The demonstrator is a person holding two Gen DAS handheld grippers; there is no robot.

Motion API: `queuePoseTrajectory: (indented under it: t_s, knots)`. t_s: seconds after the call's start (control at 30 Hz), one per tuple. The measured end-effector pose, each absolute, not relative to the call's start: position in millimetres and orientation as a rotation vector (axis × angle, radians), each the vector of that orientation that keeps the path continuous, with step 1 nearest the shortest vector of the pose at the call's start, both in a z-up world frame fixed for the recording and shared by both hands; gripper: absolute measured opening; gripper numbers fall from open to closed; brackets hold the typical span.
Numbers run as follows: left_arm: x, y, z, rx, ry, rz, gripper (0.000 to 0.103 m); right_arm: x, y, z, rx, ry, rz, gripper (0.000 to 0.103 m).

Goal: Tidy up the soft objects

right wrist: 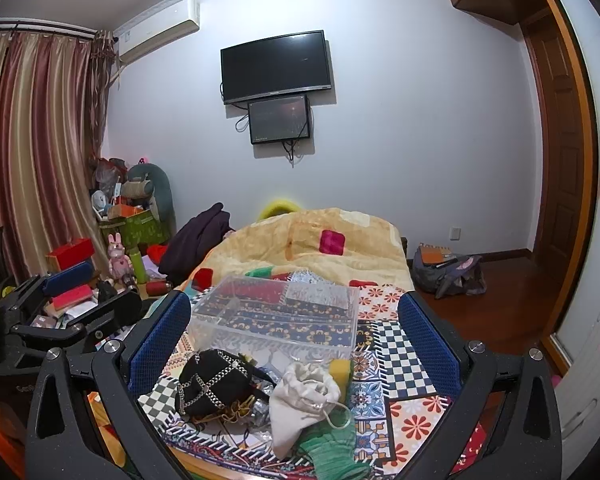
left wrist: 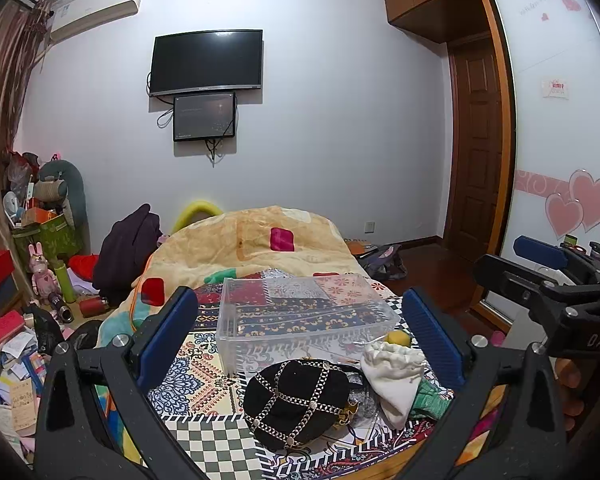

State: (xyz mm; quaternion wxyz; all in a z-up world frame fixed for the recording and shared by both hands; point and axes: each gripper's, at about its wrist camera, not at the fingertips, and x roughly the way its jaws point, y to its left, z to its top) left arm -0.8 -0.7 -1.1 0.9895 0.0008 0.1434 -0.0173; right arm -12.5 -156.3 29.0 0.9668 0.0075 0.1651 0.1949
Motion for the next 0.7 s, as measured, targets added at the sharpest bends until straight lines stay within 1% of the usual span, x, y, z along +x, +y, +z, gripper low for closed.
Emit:
queuePoseTrajectory:
  t_s: [0.7]
  knots:
    - [-1.5,-1.5,0.5,0.002,0.281,-0.030,0.103,-14.0,-154.8,32.6,0.014,0.326,0.398,0.103]
